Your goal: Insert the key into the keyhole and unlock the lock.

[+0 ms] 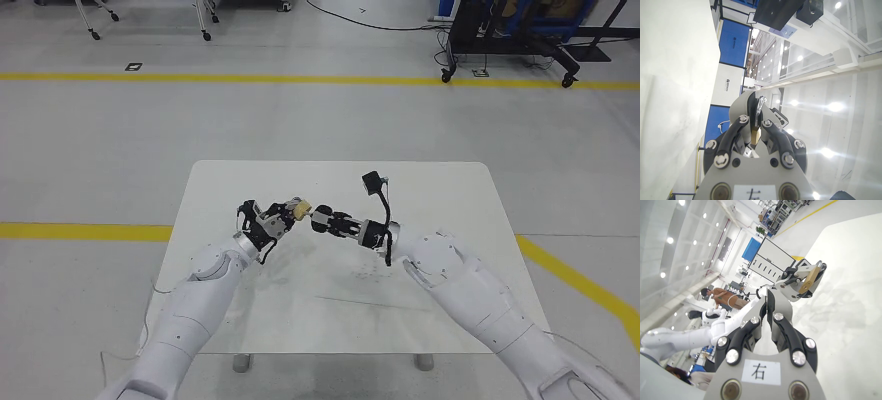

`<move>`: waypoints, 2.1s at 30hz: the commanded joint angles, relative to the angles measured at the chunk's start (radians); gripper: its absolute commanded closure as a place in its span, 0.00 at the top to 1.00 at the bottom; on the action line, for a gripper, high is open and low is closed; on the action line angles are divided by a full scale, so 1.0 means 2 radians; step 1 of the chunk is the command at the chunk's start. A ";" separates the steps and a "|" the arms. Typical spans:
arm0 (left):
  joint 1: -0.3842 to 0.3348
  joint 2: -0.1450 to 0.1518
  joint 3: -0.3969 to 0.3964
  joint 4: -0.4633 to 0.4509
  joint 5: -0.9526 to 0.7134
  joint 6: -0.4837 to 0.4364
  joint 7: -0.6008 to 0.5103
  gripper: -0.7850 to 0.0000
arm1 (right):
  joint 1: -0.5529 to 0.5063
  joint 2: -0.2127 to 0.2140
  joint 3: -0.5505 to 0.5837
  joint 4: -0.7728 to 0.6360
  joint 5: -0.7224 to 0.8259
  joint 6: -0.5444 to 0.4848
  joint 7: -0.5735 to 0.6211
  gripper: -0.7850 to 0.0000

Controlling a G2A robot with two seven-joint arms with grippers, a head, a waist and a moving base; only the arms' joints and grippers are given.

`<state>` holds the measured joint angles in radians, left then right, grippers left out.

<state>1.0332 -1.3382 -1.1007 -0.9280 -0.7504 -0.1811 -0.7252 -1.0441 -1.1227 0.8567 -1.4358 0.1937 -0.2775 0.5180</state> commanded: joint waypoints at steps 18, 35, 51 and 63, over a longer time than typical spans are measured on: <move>0.026 -0.002 -0.007 -0.037 -0.003 -0.023 0.025 0.00 | -0.048 0.004 0.008 -0.078 -0.072 0.119 -0.065 0.00; 0.047 0.000 -0.011 -0.082 0.065 -0.050 0.066 0.00 | -0.073 -0.020 -0.014 -0.082 -0.100 0.145 -0.191 0.00; 0.063 -0.001 -0.025 -0.102 0.070 -0.054 0.086 0.00 | -0.079 -0.035 -0.004 -0.065 -0.084 0.144 -0.200 0.00; 0.066 -0.001 -0.031 -0.105 0.076 -0.055 0.090 0.00 | -0.084 -0.043 0.004 -0.066 -0.091 0.141 -0.196 0.00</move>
<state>1.1649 -1.3407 -1.1618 -1.1382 -0.5923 -0.2960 -0.5403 -1.2112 -1.2075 0.8630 -1.5659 0.0135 0.0028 0.1256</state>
